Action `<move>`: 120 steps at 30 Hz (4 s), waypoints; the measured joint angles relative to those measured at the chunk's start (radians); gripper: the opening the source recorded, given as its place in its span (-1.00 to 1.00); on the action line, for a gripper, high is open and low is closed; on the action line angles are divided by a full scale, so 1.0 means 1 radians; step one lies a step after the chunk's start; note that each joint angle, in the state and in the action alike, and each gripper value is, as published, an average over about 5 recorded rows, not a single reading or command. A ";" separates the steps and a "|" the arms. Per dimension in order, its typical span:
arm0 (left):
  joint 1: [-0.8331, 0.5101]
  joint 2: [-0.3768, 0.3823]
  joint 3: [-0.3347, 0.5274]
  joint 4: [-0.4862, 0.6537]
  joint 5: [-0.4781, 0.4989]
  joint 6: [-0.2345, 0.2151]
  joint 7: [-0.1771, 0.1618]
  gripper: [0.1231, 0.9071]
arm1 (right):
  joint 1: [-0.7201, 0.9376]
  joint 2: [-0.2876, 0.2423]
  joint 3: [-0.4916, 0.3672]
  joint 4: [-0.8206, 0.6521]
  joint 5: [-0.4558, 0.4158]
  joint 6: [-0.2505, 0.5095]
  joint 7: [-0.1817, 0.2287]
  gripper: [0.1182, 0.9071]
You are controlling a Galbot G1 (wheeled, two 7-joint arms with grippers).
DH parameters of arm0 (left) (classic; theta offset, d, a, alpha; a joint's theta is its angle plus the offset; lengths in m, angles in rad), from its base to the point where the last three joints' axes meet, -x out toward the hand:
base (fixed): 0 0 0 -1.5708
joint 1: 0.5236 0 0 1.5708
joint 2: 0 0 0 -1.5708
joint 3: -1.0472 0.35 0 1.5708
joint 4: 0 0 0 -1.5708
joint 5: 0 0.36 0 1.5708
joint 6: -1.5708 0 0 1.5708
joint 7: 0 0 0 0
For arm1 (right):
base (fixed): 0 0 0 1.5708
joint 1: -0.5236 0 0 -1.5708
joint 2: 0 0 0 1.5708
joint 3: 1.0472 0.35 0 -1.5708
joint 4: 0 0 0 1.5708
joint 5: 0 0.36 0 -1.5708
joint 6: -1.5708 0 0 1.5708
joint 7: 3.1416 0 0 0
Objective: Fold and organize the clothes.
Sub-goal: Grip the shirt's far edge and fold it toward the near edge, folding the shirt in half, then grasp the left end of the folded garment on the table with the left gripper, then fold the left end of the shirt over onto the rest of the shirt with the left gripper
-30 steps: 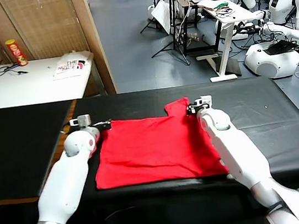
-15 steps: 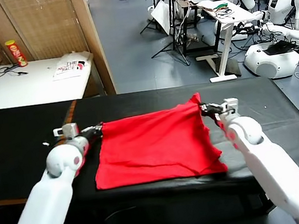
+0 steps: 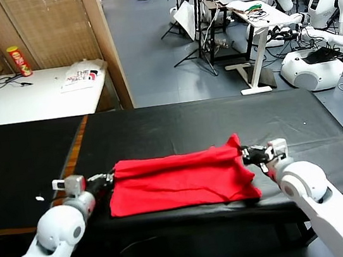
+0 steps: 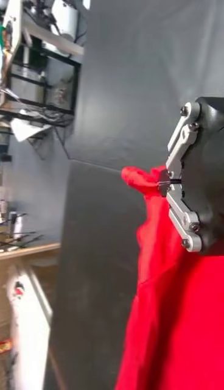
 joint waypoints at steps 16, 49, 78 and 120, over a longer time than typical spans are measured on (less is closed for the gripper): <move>0.060 -0.011 -0.014 -0.047 0.030 0.038 -0.024 -0.96 | -0.069 -0.013 0.084 0.085 0.090 0.000 -0.012 0.13; -0.158 -0.184 0.029 0.251 0.042 -0.110 0.004 0.02 | 0.064 0.292 0.055 -0.218 -0.189 0.203 0.031 -0.81; -0.121 -0.177 0.005 0.245 0.148 -0.252 0.059 0.70 | -0.081 0.222 0.129 0.017 -0.167 0.211 -0.006 0.72; 0.051 -0.080 -0.133 0.209 0.442 -0.385 0.098 -0.93 | -0.109 0.223 0.141 0.096 -0.174 0.203 -0.004 0.72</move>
